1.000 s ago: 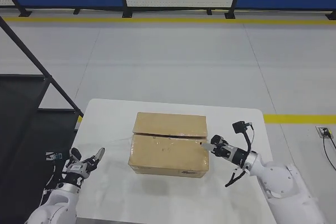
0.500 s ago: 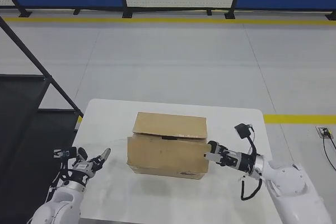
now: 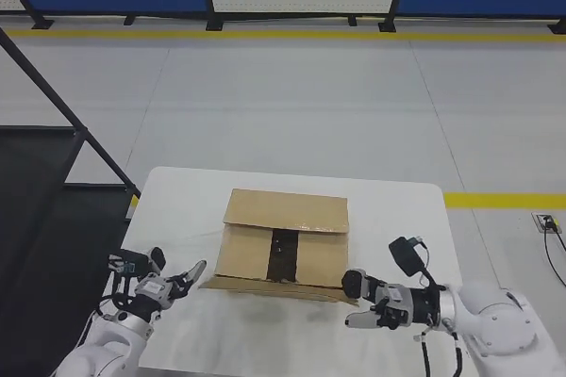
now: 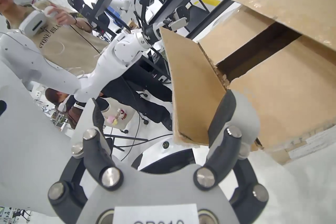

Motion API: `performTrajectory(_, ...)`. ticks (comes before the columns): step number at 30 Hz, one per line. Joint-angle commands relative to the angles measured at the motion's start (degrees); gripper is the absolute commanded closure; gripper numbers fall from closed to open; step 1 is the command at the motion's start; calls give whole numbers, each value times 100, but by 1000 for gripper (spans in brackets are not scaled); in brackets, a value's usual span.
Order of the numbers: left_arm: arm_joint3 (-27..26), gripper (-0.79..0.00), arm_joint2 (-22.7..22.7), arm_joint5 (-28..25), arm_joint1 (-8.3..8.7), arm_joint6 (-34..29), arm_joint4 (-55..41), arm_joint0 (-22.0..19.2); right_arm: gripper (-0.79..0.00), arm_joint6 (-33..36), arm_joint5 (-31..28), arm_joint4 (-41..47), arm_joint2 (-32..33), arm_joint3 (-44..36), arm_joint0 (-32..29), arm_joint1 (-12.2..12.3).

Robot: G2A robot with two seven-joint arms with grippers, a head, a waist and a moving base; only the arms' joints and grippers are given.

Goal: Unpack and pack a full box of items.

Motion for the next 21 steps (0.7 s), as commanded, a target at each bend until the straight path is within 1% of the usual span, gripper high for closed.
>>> performTrajectory(1, -19, -785, -19, -244, 19, -25, 128, 54, -785, -34, -35, -155, -106, -16, -40, 60)
performTrajectory(5, 4, -785, 2, -780, 65, -205, 430, 108, -785, 146, 147, -318, -332, 154, 58, 153)
performTrajectory(8, 57, -785, 29, -1097, 97, -375, 651, 89, -785, 197, 210, -243, -429, 331, 182, 173)
performTrajectory(10, 98, -785, 70, -1247, 115, -472, 817, 66, -785, 94, 305, -153, -452, 416, 249, 175)
performTrajectory(12, 147, -785, 125, -1397, 132, -586, 964, 26, -785, -167, 546, 132, -415, 505, 300, 170)
performTrajectory(13, 183, -785, 145, -1422, 138, -608, 1026, 2, -785, -327, 730, 364, -382, 556, 320, 165)
performTrajectory(14, 226, -785, 178, -1419, 141, -658, 1090, -22, -785, -304, 1010, 686, -401, 615, 337, 162)
performTrajectory(15, 265, -785, 230, -1451, 145, -719, 1154, -58, -785, -58, 1244, 869, -445, 633, 391, 171)
performTrajectory(19, 425, -785, 354, -1436, 149, -845, 1171, -223, -785, -58, 1244, 869, -445, 633, 391, 171)
performTrajectory(21, 431, -785, 354, -1425, 149, -846, 1171, -232, -785, -58, 1244, 869, -445, 633, 391, 171)
